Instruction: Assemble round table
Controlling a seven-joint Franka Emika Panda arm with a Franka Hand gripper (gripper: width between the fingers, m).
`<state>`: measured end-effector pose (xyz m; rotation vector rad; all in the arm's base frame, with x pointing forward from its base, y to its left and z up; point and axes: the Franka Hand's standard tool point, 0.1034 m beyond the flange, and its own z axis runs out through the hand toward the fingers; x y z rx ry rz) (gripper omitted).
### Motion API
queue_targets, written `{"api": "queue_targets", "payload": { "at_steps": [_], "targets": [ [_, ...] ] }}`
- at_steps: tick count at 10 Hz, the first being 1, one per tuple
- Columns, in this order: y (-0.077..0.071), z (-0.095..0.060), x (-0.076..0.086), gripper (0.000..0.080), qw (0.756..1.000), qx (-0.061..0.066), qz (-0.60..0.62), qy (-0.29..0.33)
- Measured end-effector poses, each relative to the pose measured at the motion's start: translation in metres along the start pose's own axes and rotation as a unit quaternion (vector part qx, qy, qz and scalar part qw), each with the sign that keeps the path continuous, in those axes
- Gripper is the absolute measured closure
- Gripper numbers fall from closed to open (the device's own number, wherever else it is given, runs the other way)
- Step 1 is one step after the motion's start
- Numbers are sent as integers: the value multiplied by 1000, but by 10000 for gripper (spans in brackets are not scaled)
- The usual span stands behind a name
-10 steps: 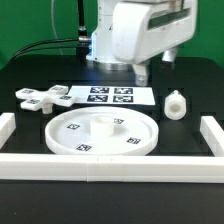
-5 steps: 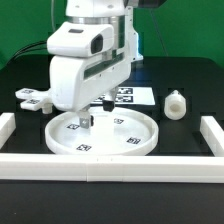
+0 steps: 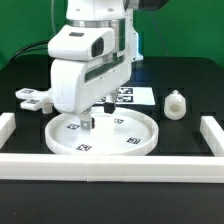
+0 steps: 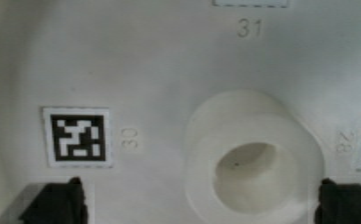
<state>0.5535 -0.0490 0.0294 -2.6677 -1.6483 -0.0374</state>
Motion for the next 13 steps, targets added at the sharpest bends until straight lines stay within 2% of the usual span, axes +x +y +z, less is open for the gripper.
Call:
{"api": "queue_targets", "payload": {
  "at_steps": [5,6,7,8,9,10,11,13],
  "targets": [
    [1,0,1,150,1000,-1,0,1],
    [1,0,1,253,1000,-1,0,1],
    [1,0,1,389,1000,-1,0,1],
    [1,0,1,572,1000,-1,0,1],
    [1,0,1,703,1000,-1,0,1],
    [1,0,1,703,1000,-1,0,1],
    [2,-1,1,782,1000,-3,0,2],
    [3,-13,6,794,1000,-4,-4,0]
  ]
}}
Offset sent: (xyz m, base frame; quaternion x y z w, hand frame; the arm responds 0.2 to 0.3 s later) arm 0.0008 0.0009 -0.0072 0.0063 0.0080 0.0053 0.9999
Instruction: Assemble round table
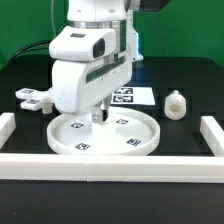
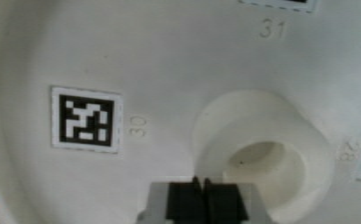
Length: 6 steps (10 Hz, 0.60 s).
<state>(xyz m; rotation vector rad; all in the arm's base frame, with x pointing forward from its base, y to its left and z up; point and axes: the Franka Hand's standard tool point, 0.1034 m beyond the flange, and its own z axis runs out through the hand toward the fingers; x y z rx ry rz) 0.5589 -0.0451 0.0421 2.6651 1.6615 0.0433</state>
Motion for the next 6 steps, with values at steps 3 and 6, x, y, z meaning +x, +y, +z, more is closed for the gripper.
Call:
{"api": "queue_targets", "payload": {
  "at_steps": [3,6],
  "targets": [
    [-3,-12,9,798,1000,-3,-4,0],
    [-10,0,2,512,1000,3,-1,0]
  ]
}}
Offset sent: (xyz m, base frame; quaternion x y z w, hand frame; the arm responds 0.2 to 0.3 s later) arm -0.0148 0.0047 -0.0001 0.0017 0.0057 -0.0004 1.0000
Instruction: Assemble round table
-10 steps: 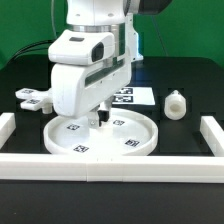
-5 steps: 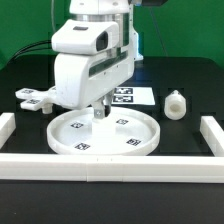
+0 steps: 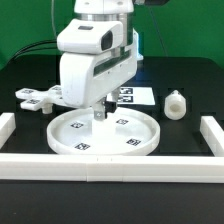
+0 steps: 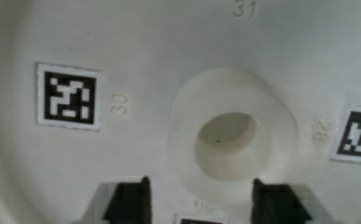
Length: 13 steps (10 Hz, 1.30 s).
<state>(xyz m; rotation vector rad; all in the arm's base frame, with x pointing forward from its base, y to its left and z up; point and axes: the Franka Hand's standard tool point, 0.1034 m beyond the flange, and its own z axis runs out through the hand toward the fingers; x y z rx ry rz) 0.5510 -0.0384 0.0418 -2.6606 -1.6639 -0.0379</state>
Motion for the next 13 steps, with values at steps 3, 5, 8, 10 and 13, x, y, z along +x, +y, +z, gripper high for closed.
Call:
{"api": "queue_targets", "payload": {
  "at_steps": [3,5,8,10,13],
  "targets": [
    [-3,7,-5,213,1000,6,3,-2],
    [-4,10,-6,169,1000,9,3,-3],
    [-7,19,-8,151,1000,16,4,-4],
    [-12,28,-10,151,1000,24,5,-7],
    [-13,29,-10,163,1000,26,5,-7]
  ]
}}
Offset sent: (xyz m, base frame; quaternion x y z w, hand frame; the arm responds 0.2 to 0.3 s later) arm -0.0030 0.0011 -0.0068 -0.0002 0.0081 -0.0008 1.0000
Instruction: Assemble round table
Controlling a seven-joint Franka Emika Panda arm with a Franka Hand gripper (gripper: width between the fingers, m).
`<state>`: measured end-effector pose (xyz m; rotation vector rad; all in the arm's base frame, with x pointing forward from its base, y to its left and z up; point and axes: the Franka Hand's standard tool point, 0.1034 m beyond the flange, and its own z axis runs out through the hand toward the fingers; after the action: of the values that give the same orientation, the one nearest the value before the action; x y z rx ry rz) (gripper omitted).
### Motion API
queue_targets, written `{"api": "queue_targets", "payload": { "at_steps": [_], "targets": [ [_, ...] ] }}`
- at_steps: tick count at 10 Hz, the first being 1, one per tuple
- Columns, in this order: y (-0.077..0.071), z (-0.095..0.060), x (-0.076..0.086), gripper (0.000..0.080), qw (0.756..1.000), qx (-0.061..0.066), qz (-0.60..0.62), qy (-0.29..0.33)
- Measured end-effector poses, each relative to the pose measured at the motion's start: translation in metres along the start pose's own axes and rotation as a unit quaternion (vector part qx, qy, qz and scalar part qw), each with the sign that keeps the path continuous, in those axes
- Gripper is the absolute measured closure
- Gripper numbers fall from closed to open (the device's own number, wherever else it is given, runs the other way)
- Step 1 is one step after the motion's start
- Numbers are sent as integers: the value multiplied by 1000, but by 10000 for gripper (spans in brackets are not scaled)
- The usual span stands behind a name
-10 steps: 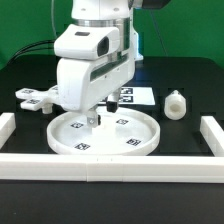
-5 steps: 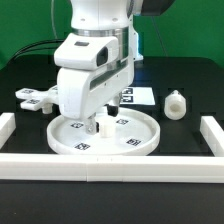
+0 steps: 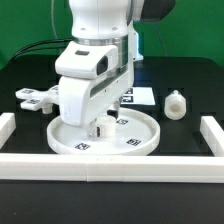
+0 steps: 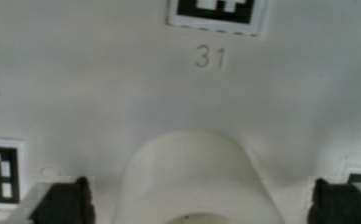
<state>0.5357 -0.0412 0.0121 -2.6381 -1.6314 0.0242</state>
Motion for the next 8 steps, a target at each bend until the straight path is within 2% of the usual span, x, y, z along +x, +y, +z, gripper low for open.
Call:
{"api": "queue_targets", "payload": {
  "at_steps": [1,2,5,6,8],
  "targets": [
    [0,0,0,335,1000,0,0,0],
    [0,0,0,393,1000,0,0,0],
    [0,0,0,393,1000,0,0,0],
    [0,0,5,393,1000,-1,-3,1],
    [5,0,26,393,1000,-6,-18,8]
  ]
}}
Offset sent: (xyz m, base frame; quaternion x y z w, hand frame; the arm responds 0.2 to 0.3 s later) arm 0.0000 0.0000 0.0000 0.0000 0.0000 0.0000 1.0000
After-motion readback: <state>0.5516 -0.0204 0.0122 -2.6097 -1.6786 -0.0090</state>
